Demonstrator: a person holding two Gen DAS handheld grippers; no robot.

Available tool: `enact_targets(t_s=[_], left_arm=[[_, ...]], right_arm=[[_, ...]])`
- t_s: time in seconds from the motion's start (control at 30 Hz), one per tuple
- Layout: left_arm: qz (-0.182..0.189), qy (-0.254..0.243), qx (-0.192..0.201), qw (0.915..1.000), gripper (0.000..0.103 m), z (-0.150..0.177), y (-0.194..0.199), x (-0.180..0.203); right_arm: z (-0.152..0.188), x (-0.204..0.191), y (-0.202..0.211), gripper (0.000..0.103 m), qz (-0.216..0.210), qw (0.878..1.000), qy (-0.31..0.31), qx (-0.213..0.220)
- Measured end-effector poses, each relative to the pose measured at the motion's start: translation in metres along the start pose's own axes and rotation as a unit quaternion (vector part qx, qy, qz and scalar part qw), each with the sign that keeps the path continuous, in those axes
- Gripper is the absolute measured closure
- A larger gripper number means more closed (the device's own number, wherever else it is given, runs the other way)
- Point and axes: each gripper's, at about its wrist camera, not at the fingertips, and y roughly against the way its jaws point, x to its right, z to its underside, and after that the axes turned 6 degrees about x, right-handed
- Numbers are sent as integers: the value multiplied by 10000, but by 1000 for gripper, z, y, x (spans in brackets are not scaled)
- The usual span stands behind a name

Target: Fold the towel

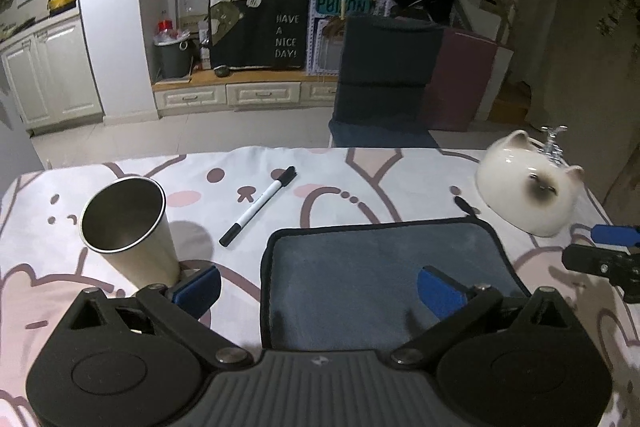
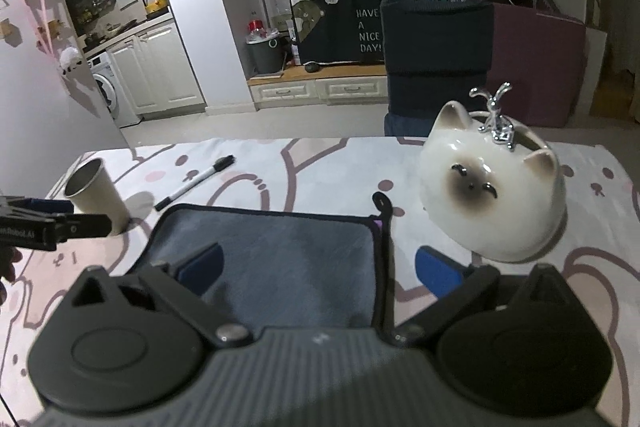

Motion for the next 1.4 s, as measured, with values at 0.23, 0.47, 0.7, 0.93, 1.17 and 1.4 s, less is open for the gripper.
enact_targets(t_s=[0.23, 0.47, 0.7, 0.93, 1.17, 1.4], left_arm=[[39, 101, 155, 9998, 0, 7, 44, 11], [63, 110, 164, 9998, 0, 23, 77, 19], [157, 42, 324, 9993, 0, 35, 112, 25], [291, -3, 512, 9983, 0, 45, 146, 32], [323, -120, 504, 9981, 0, 60, 172, 35], [313, -99, 514, 9981, 0, 77, 194, 31]], right_arm=[[7, -7, 32, 0, -13, 9999, 8, 112], [15, -11, 63, 0, -73, 9996, -17, 271], [24, -16, 89, 0, -94, 9993, 24, 360], [35, -26, 112, 0, -134, 9988, 141, 440], [43, -34, 129, 0, -191, 9983, 198, 520], [56, -43, 147, 0, -212, 9976, 375, 539]])
